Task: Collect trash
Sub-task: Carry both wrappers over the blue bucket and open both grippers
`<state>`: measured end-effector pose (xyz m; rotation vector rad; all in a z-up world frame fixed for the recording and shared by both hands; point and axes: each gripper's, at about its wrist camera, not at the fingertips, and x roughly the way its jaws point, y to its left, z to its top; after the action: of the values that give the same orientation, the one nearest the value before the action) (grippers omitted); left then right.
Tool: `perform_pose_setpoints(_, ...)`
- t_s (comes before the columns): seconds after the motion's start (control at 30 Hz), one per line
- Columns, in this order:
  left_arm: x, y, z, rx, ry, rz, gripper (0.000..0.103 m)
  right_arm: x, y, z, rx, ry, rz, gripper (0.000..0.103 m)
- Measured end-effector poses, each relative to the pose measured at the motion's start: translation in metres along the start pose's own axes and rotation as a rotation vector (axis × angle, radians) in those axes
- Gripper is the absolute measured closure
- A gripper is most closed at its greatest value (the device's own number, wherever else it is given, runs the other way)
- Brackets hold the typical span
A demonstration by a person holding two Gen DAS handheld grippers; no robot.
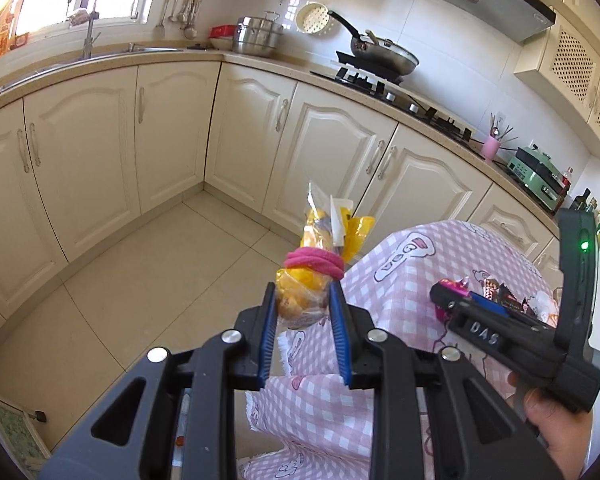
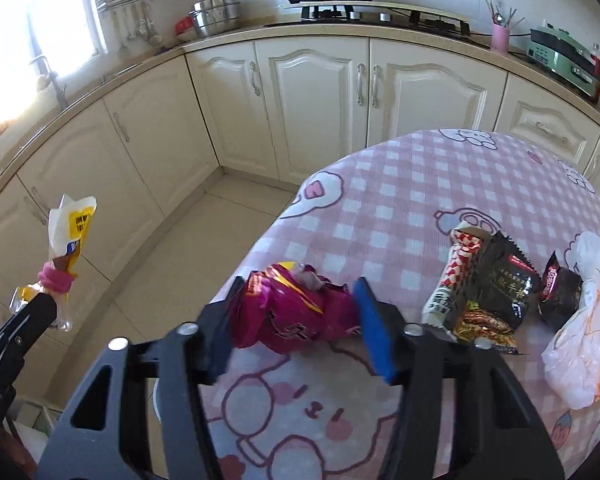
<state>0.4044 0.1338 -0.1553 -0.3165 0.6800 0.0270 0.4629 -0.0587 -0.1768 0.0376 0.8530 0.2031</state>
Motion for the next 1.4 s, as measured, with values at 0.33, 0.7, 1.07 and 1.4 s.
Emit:
perform_pose_setpoints(0.33,-0.024,0.017,-0.015,-0.031,0.008,-0.01,0.078,-0.054,0.031,-0.024,-0.057,-0.073,0.121,0.055)
perform_pose_setpoints(0.7,-0.063,0.087,-0.057,-0.104,0.063,0.104,0.078,-0.048,0.116,-0.061,-0.174,0.025,0.282,0.055)
perform_pose_setpoints(1.07,-0.052,0.152,-0.084,-0.175,0.184,0.183,0.078,-0.007,0.167,-0.1,-0.215,0.157,0.35,0.055)
perform_pose_setpoints(1.4,-0.026,0.167,-0.085,-0.207,0.209,0.168,0.076,0.016,0.169,-0.103,-0.195,0.198,0.348,0.055)
